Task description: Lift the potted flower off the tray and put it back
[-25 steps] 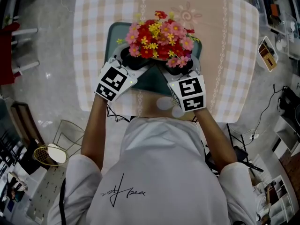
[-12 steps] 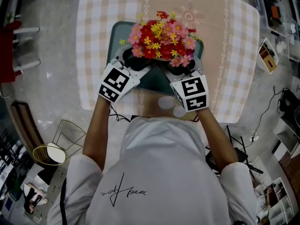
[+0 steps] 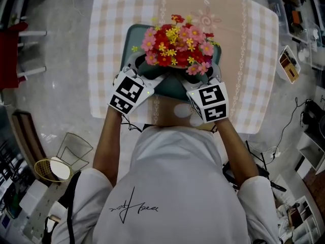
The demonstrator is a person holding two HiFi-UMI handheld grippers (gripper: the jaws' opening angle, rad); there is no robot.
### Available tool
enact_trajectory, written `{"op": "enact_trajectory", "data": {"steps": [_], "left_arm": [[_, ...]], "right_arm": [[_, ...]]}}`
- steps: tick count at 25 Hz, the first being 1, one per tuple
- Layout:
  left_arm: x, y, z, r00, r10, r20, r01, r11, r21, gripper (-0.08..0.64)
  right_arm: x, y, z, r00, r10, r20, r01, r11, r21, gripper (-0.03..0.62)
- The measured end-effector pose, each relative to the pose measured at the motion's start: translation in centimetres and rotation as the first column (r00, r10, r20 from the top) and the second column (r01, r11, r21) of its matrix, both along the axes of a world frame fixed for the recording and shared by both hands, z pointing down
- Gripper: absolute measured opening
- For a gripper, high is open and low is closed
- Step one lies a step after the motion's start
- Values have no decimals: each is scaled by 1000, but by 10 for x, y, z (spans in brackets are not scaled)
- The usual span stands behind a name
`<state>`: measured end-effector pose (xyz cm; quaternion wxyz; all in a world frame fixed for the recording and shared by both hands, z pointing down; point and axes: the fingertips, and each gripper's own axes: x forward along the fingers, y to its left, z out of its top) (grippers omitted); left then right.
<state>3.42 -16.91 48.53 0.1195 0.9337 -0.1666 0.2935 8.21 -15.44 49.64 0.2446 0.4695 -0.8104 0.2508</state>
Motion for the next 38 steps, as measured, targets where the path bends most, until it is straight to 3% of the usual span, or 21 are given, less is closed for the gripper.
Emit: {"op": "enact_trajectory", "data": {"steps": [25, 38], "left_arm": [[-33, 34, -40, 999, -36, -26, 36, 999, 34, 299], [-48, 51, -52, 999, -5, 36, 2, 996, 89, 287]], "right_arm": [[-31, 32, -41, 999, -39, -13, 40, 999, 36, 353], [-44, 48, -55, 999, -52, -4, 52, 998, 28, 357]]}}
